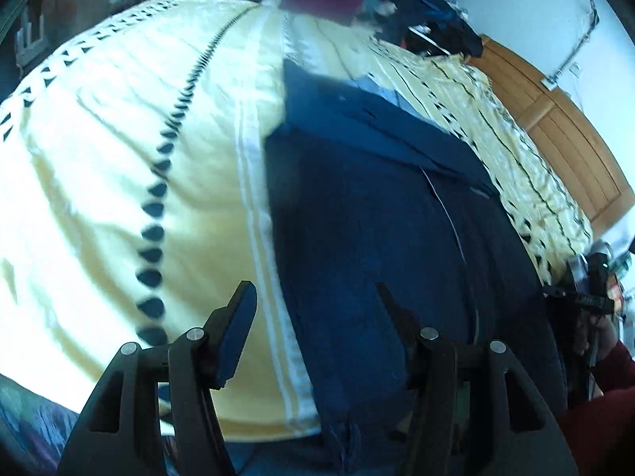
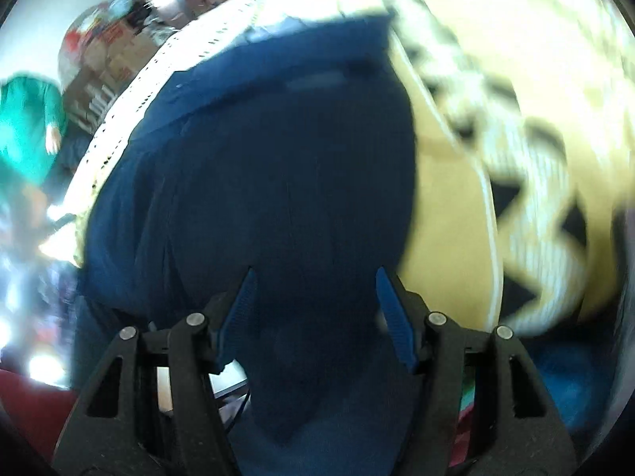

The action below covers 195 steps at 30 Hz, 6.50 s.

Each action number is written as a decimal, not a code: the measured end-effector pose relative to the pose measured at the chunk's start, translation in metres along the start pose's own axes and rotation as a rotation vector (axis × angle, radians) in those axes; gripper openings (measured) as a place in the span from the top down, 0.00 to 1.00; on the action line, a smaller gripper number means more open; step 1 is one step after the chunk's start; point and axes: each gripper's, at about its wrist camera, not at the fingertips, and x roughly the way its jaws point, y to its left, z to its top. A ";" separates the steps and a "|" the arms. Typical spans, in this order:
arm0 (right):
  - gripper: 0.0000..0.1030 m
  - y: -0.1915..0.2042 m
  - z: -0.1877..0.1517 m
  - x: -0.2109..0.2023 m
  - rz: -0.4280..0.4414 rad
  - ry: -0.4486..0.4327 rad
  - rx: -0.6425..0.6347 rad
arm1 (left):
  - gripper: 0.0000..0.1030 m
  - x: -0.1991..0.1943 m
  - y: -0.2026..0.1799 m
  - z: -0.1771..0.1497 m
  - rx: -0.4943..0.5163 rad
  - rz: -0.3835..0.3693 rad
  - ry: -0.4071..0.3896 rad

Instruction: Fold small clothes

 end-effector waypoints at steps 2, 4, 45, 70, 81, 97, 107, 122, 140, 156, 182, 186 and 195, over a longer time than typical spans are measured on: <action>0.40 0.033 0.024 0.010 0.009 -0.047 -0.096 | 0.41 0.004 0.002 0.012 -0.002 0.017 -0.026; 0.40 0.077 0.049 0.032 0.011 -0.082 -0.230 | 0.40 0.012 0.003 0.030 0.029 0.058 -0.040; 0.84 0.382 0.139 0.261 -0.044 -0.216 -1.024 | 0.35 0.083 0.112 0.069 -0.255 -0.193 -0.226; 0.37 0.386 0.150 0.241 0.101 -0.184 -0.873 | 0.32 0.089 0.105 0.071 -0.236 -0.176 -0.211; 1.00 0.360 0.195 0.304 0.370 0.068 -0.495 | 0.31 0.085 0.101 0.071 -0.226 -0.150 -0.202; 0.40 0.264 0.161 0.147 0.287 -0.056 -0.354 | 0.32 0.023 0.046 -0.011 -0.122 -0.226 -0.027; 0.39 0.074 0.014 0.011 -0.053 0.061 -0.094 | 0.32 0.029 -0.004 -0.056 -0.016 -0.280 0.156; 0.24 0.056 -0.046 0.035 -0.010 0.231 -0.035 | 0.32 0.048 -0.024 -0.081 -0.031 -0.250 0.258; 0.93 0.024 0.094 -0.055 0.301 -0.178 0.155 | 0.87 -0.010 -0.040 0.038 -0.096 -0.426 -0.046; 0.82 -0.111 0.261 0.129 0.142 -0.006 0.315 | 0.78 0.241 -0.026 0.316 -0.128 -0.200 0.031; 0.50 -0.118 0.227 0.132 0.185 -0.143 0.197 | 0.40 0.281 -0.026 0.340 0.108 0.078 0.071; 0.50 -0.108 0.226 0.130 0.138 -0.159 0.139 | 0.40 0.304 -0.015 0.342 0.065 0.082 0.094; 0.47 -0.082 0.235 0.118 -0.023 -0.205 -0.008 | 0.69 0.310 -0.031 0.340 0.104 0.005 0.082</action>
